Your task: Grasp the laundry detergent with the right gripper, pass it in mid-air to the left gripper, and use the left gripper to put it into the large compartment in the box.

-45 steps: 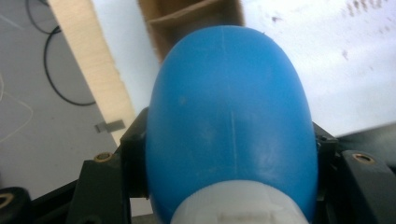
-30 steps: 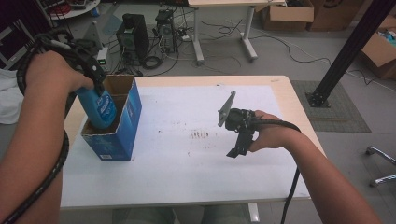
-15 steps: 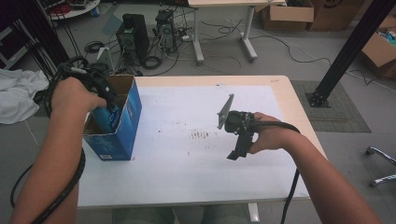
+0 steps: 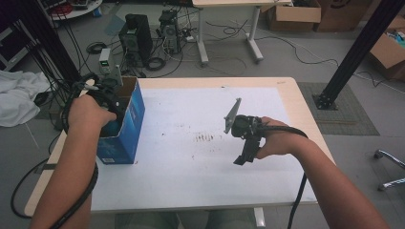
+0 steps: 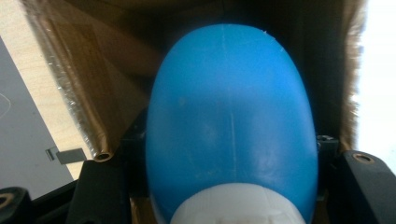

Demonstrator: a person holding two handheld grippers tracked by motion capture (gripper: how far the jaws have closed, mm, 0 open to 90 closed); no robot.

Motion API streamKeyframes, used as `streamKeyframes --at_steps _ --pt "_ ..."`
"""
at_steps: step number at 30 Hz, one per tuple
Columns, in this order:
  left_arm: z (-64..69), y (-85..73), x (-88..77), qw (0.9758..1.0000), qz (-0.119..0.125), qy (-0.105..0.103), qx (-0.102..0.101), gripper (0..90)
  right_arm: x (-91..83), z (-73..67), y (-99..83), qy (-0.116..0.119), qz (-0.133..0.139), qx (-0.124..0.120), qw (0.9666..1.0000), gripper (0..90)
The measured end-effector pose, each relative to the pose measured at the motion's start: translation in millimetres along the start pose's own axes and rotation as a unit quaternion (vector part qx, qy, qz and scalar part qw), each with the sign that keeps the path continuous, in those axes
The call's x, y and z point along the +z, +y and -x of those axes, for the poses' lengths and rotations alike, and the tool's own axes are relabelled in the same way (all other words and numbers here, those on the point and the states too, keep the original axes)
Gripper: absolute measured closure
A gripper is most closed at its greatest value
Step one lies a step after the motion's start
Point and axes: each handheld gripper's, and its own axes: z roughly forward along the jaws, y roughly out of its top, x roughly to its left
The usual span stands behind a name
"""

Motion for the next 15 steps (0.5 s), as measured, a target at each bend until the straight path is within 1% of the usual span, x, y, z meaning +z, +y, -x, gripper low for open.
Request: streamKeyframes --at_steps 1,4,7,8,11,14,15 --pt "-0.9 0.1 2.1 1.0000 0.002 0.001 0.003 38.5 0.5 -0.1 -0.1 0.000 0.000 0.000 1.0000 0.0" --pt "-1.2 0.2 6.2 1.0000 0.002 0.002 -0.001 38.5 1.2 0.0 -0.2 0.002 -0.002 0.002 1.0000 0.0" --pt "-2.4 0.3 9.5 1.0000 0.003 0.002 0.001 38.4 1.5 -0.1 0.2 0.003 -0.002 0.005 1.0000 0.0" --pt "-3.9 0.0 11.7 0.9999 0.010 -0.003 -0.003 38.4 1.9 -0.3 1.0 0.003 -0.002 0.004 1.0000 0.0" --pt "-4.4 -0.1 12.0 0.9999 0.011 -0.005 -0.004 38.5 2.7 -0.2 2.0 0.004 -0.001 0.000 1.0000 0.0" --pt "-5.2 -0.2 12.4 0.9999 0.014 -0.004 -0.002 38.4 3.4 0.0 2.6 0.004 -0.002 0.001 1.0000 0.0" --pt "-5.2 0.0 12.5 0.9999 0.014 -0.006 -0.006 38.4 3.5 0.1 2.8 0.004 -0.001 0.001 1.0000 0.0"
